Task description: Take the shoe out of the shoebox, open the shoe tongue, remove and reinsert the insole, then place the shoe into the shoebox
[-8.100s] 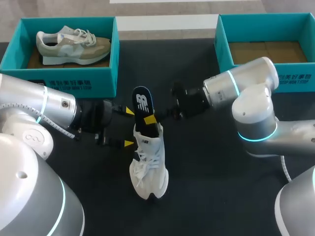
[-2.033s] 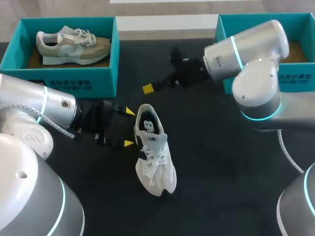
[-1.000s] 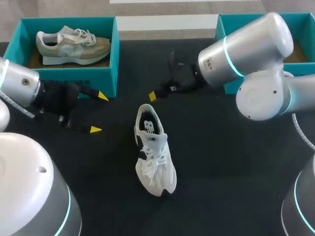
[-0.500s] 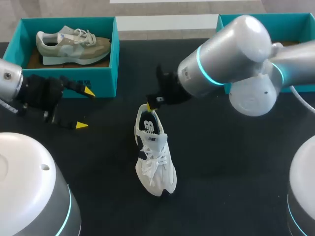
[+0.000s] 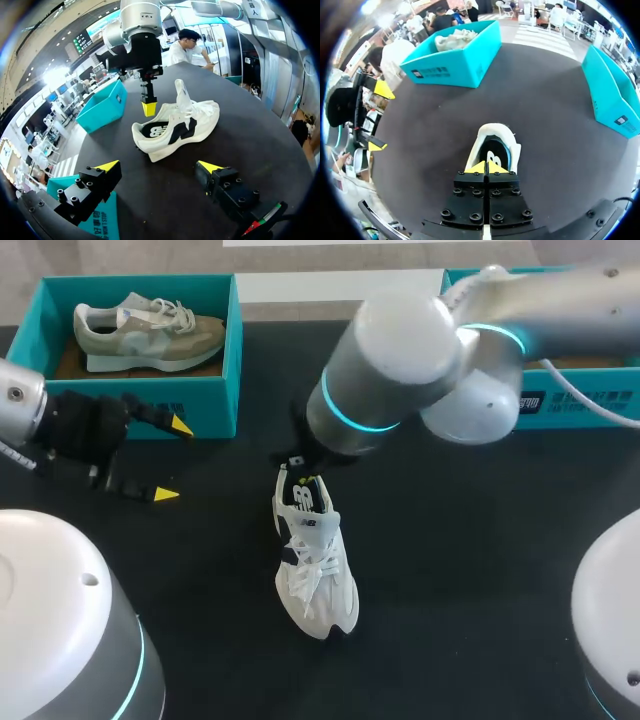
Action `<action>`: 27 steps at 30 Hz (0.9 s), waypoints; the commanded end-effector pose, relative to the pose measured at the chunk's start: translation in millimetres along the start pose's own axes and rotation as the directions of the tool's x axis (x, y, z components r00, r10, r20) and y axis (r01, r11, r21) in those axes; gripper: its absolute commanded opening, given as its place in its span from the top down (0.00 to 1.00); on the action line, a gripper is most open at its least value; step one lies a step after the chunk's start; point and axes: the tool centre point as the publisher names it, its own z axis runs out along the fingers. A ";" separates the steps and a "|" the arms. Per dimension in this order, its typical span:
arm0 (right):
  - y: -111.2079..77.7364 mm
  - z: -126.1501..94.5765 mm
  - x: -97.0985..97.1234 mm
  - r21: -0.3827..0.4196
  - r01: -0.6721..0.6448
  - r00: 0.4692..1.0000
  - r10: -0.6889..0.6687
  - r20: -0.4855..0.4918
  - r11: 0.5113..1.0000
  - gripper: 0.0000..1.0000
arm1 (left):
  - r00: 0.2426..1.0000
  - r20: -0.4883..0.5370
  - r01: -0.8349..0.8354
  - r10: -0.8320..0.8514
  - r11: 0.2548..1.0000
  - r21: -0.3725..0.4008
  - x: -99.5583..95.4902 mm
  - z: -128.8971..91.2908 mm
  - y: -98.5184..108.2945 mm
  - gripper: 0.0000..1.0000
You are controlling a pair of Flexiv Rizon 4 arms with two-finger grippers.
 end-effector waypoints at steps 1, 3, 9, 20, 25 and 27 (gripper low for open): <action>-3.2 4.9 4.3 -0.007 -0.015 0.970 0.016 0.242 1.000 1.00 | 1.000 -0.002 0.000 0.000 1.000 -0.003 0.2 -0.2 -0.3 0.00; -4.5 5.3 2.3 0.004 -0.024 0.969 0.023 0.246 1.000 1.00 | 1.000 -0.002 0.000 0.000 1.000 -0.003 0.2 -0.2 -0.3 0.00; -12.4 10.6 -6.8 0.036 -0.070 0.969 0.059 0.240 0.997 1.00 | 1.000 -0.002 0.000 0.000 1.000 -0.003 0.2 -0.2 -0.3 0.00; -28.4 20.8 -8.2 0.090 -0.111 0.963 0.084 0.256 0.990 1.00 | 1.000 -0.002 0.000 0.000 1.000 -0.003 0.2 -0.2 -0.3 0.00; -38.3 26.8 -9.0 0.127 -0.113 0.960 0.076 0.270 0.985 1.00 | 1.000 -0.002 0.000 0.000 1.000 -0.003 0.2 -0.2 -0.3 0.00; -40.2 23.1 -8.7 0.129 -0.116 0.960 0.077 0.271 0.985 1.00 | 1.000 -0.002 0.000 0.000 1.000 -0.003 0.2 -0.2 -0.3 0.00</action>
